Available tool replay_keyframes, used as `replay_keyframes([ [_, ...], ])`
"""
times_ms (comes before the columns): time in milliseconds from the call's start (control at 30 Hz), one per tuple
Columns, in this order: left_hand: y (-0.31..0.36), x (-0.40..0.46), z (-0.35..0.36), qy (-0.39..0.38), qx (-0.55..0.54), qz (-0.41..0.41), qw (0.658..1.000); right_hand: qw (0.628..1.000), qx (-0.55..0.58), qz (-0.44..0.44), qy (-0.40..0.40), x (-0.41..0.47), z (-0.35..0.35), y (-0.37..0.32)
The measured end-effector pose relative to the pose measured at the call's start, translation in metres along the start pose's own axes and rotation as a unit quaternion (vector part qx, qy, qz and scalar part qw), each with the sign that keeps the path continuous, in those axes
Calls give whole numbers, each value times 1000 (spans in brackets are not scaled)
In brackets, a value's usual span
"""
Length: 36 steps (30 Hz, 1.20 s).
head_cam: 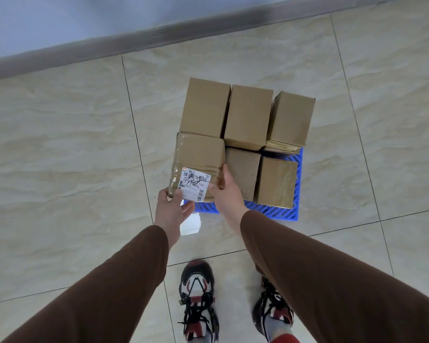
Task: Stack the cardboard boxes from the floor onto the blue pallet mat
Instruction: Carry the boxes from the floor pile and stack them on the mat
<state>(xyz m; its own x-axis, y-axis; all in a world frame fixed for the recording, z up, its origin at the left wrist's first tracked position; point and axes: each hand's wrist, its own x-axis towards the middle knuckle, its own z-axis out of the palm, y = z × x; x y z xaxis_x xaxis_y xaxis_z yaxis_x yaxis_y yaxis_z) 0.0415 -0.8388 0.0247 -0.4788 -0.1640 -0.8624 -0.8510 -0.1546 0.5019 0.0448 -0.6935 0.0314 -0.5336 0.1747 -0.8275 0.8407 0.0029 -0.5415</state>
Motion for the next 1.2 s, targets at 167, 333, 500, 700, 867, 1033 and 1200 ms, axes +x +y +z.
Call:
replay_keyframes([
  [167,2,2,0,-8,9,11,1000,1000,0,-4,-1,-1,0,-3],
  [333,4,3,-1,-11,17,18,1000,1000,8,-15,9,2,5,0],
  [500,6,1,-1,-24,26,30,999,999,22,-28,19,3,8,4],
  [700,7,-11,-2,-14,38,-6,999,998,41,-35,35,-9,3,6],
  [867,-3,-39,9,-13,73,-42,996,996,60,-43,57,-27,-16,7],
  [1033,-22,-78,43,-52,125,-69,988,987,107,-69,100,-55,-67,15],
  [1200,-33,-125,125,-82,237,35,967,968,114,-76,209,-84,-172,40],
])
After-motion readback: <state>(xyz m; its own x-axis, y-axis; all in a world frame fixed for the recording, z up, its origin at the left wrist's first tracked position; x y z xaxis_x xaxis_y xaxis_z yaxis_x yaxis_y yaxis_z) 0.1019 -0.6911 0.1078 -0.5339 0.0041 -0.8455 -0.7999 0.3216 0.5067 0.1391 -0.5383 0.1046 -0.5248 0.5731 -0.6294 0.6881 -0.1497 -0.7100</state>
